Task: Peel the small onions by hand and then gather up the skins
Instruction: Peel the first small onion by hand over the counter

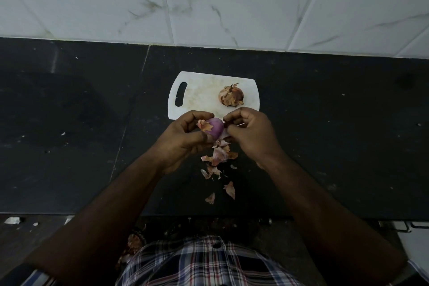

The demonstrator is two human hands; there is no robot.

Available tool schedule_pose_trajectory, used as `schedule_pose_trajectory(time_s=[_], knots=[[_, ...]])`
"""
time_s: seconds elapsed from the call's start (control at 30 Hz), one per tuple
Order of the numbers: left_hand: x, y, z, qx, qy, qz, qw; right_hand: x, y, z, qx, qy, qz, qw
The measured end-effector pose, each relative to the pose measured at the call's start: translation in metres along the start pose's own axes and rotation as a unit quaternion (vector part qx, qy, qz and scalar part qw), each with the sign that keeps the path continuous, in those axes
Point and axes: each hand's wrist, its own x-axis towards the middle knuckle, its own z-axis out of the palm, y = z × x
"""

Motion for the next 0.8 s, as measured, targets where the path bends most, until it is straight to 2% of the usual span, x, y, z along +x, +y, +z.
schedule_pose_trajectory(time_s=[0.07,0.13,0.33,0.53,0.67,0.73,0.8], knots=[[0.000,0.001,-0.001,-0.026,0.000,-0.010,1.000,-0.001,-0.001,-0.003,0.063,-0.032,0.011,0.997],[0.001,-0.001,-0.001,-0.034,0.004,-0.010,0.999,-0.004,-0.002,-0.002,0.060,-0.041,-0.002,0.997],[0.001,-0.005,0.001,0.008,0.003,0.000,1.000,-0.009,-0.003,0.008,-0.092,0.015,-0.074,0.993],[0.001,-0.004,0.002,0.031,0.019,0.002,0.999,-0.009,-0.002,0.017,-0.150,0.023,-0.103,0.983],[-0.001,-0.005,-0.003,-0.016,-0.003,-0.014,1.000,-0.005,0.005,0.020,-0.193,0.012,-0.136,0.972],[-0.002,-0.005,-0.004,-0.051,-0.017,-0.015,0.998,-0.002,0.012,0.016,-0.199,0.017,-0.120,0.973],[-0.003,-0.003,-0.007,-0.063,-0.003,-0.010,0.998,-0.001,0.018,0.011,-0.144,0.019,-0.075,0.986]])
